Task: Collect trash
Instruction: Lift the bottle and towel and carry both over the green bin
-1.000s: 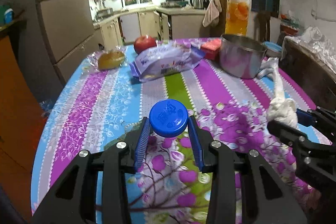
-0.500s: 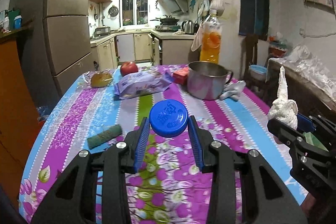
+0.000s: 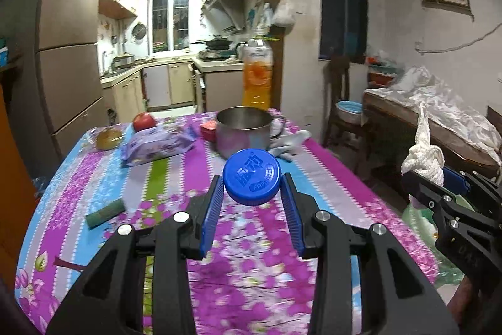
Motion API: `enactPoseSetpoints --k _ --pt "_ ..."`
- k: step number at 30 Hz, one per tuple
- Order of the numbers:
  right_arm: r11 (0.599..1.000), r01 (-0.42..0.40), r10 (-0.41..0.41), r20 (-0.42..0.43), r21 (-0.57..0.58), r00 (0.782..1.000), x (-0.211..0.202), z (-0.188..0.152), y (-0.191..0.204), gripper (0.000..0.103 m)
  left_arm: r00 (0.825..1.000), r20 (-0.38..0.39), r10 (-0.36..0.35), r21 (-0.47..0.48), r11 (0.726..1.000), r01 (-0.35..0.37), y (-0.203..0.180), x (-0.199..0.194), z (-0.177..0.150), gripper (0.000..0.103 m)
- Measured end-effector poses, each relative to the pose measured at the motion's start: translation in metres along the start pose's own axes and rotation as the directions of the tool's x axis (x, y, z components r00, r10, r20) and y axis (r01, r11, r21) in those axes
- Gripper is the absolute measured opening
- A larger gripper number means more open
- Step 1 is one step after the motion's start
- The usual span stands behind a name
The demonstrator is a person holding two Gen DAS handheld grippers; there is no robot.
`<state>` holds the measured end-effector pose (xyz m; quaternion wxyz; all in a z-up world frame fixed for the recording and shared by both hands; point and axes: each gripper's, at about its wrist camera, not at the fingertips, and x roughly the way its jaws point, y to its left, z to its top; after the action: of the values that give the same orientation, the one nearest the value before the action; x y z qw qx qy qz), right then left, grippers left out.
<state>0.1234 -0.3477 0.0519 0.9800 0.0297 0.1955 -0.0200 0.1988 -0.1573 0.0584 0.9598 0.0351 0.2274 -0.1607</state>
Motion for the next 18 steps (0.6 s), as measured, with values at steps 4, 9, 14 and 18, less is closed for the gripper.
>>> enactPoseSetpoints --k 4,9,14,18 --pt "0.999 0.05 -0.051 0.011 0.017 0.999 -0.023 -0.001 -0.032 0.042 0.999 0.002 -0.042 0.026 0.999 0.042 -0.03 0.001 0.002 0.036" --pt "0.992 0.119 -0.12 0.022 0.039 0.992 -0.05 -0.003 -0.074 0.043 0.995 0.003 -0.101 0.062 0.993 0.101 -0.07 0.004 0.004 0.036" --pt "0.979 0.191 -0.193 0.023 0.065 0.981 -0.074 -0.008 -0.117 0.043 0.987 -0.003 -0.162 0.086 0.983 0.162 -0.111 0.01 0.006 0.036" --pt "0.966 0.244 -0.246 0.018 0.087 0.969 -0.093 -0.015 -0.151 0.043 0.979 -0.01 -0.201 0.106 0.974 0.201 -0.138 0.013 0.006 0.036"
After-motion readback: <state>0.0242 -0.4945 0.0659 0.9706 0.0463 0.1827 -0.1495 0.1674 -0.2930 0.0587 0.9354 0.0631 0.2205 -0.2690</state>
